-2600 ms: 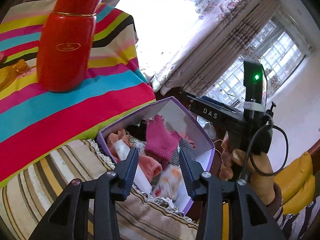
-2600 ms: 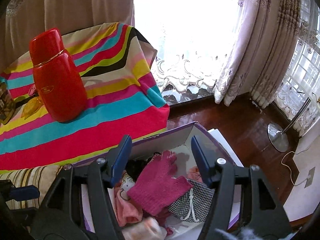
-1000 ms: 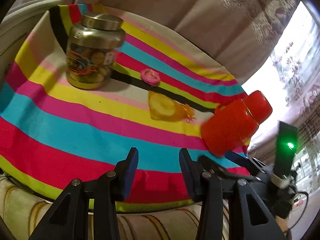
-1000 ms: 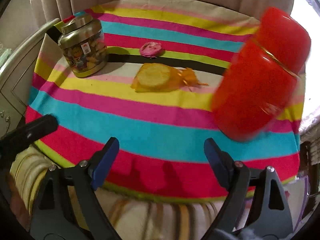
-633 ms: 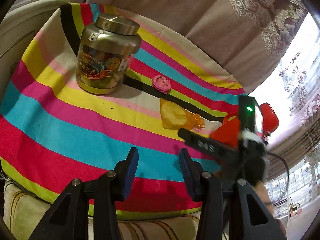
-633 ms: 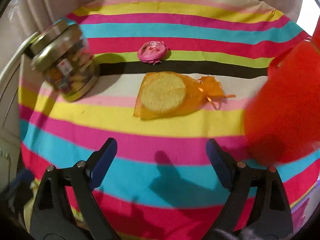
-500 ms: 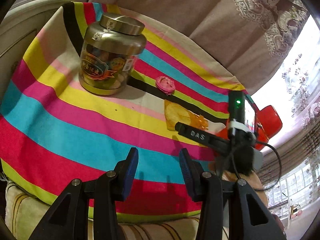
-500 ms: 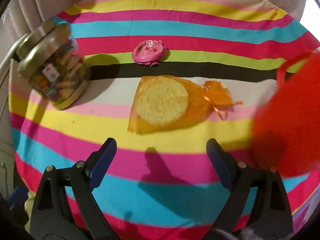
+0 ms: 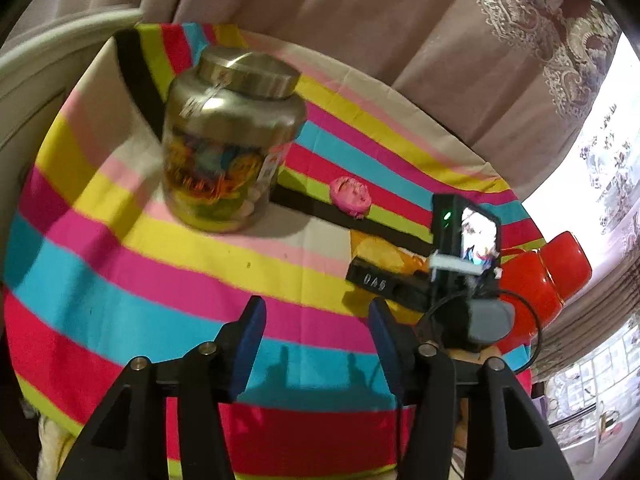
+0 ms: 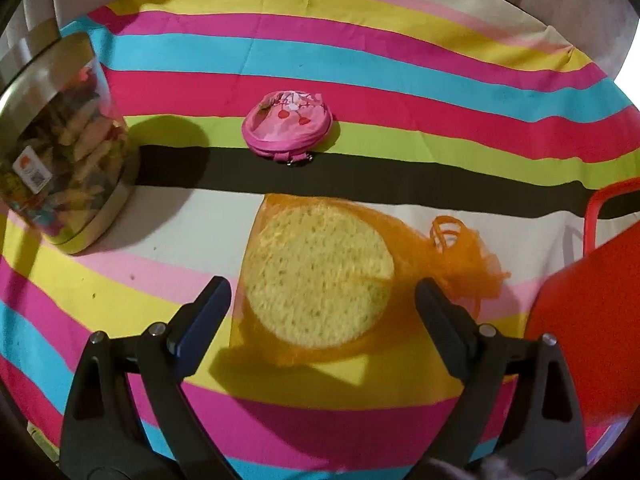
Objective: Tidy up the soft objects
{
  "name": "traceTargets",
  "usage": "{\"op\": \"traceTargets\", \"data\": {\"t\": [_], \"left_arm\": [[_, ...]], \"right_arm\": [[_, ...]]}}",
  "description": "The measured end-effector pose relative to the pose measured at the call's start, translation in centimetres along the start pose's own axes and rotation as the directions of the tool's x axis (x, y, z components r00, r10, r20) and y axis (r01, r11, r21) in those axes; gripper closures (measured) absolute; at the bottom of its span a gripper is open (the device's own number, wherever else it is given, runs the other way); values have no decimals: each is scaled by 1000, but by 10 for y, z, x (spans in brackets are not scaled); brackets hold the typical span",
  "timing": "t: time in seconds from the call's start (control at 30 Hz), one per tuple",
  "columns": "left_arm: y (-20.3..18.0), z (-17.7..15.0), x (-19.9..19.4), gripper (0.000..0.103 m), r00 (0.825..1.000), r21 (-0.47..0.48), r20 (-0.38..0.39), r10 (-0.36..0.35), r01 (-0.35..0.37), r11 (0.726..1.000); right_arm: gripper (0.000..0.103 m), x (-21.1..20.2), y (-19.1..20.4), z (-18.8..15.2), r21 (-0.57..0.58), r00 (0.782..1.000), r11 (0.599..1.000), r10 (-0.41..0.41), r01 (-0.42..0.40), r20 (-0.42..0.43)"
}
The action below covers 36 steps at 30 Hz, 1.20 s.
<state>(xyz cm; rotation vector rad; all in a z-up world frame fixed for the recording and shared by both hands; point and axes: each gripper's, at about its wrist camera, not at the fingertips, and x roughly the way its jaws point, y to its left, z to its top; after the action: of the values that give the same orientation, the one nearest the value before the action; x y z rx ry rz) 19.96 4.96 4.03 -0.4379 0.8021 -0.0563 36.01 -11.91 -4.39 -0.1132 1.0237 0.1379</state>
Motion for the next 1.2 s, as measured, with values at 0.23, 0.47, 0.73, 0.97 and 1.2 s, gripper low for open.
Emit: {"op": "traceTargets", "data": {"t": [0.23,0.47,0.73,0.97,1.2], "left_arm": [[-24,29,7,41,999,88,46,-1,-3,996],[-45,56,31,41,999,146,49,-4,-3,989],[-85,89,69,34,997,215,74,-27,10,976],[-95,108,131,33,1000,231,20,-6,1,973],[-93,111,197,28,996,301,-84,27,0,954]], "right_arm": [[3,15,-5,0,6,1000,1000,16,-16,-1],[17,14,-8,2,9,999,1000,22,-22,47],[19,9,-16,-6,29,996,999,36,-39,83],[19,6,-29,-12,93,994,995,37,-47,104],[19,4,-43,-14,160,992,985,44,-64,120]]}}
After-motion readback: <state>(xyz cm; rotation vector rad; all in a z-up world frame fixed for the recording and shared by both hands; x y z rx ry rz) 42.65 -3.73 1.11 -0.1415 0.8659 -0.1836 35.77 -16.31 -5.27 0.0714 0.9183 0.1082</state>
